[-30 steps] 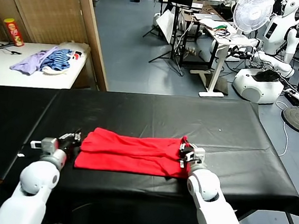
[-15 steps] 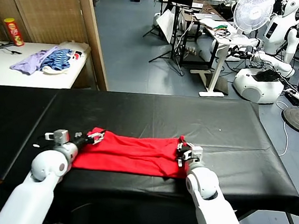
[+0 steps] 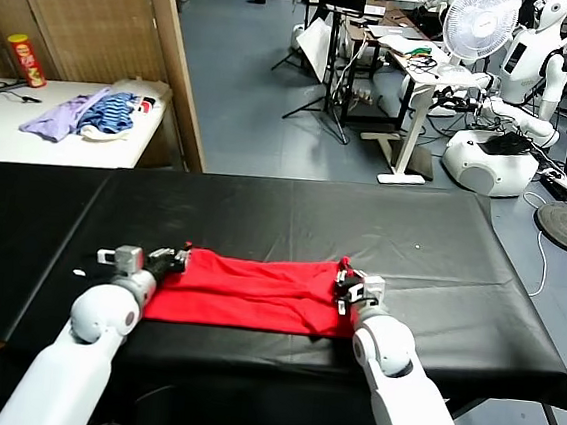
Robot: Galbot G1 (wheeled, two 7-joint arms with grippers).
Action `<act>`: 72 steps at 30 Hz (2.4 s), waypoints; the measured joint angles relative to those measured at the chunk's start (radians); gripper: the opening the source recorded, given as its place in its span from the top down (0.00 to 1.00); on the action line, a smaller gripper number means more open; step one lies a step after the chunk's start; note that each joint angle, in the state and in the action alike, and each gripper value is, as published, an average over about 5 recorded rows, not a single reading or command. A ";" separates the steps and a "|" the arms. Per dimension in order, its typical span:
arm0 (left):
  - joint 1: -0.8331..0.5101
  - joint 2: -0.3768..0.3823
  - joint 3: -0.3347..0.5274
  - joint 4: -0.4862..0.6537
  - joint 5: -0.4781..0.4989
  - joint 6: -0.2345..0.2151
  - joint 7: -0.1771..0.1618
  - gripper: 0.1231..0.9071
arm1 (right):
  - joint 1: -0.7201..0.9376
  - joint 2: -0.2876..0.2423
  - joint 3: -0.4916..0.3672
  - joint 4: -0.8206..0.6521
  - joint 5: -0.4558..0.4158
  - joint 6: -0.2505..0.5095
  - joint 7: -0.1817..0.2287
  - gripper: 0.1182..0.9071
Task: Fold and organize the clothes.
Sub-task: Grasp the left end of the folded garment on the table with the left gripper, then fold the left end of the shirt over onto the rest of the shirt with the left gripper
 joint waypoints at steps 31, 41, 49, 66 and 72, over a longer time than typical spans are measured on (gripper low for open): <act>0.130 -0.008 -0.127 -0.112 0.088 -0.035 -0.042 0.26 | -0.078 -0.065 0.058 0.118 0.036 0.020 -0.061 0.20; 0.240 -0.049 -0.188 -0.192 -0.091 0.012 -0.045 0.14 | -0.146 -0.077 0.087 0.267 0.070 -0.009 -0.058 0.14; 0.268 -0.087 -0.190 -0.164 -0.105 -0.008 -0.035 0.19 | -0.198 -0.083 0.104 0.370 0.064 -0.012 -0.057 0.14; 0.266 -0.076 -0.168 -0.144 0.104 -0.071 -0.017 0.97 | -0.237 -0.070 0.122 0.434 0.000 -0.012 -0.038 0.14; 0.302 -0.015 -0.217 -0.158 0.330 -0.113 -0.024 0.98 | -0.241 -0.063 0.124 0.436 -0.005 -0.015 -0.031 0.14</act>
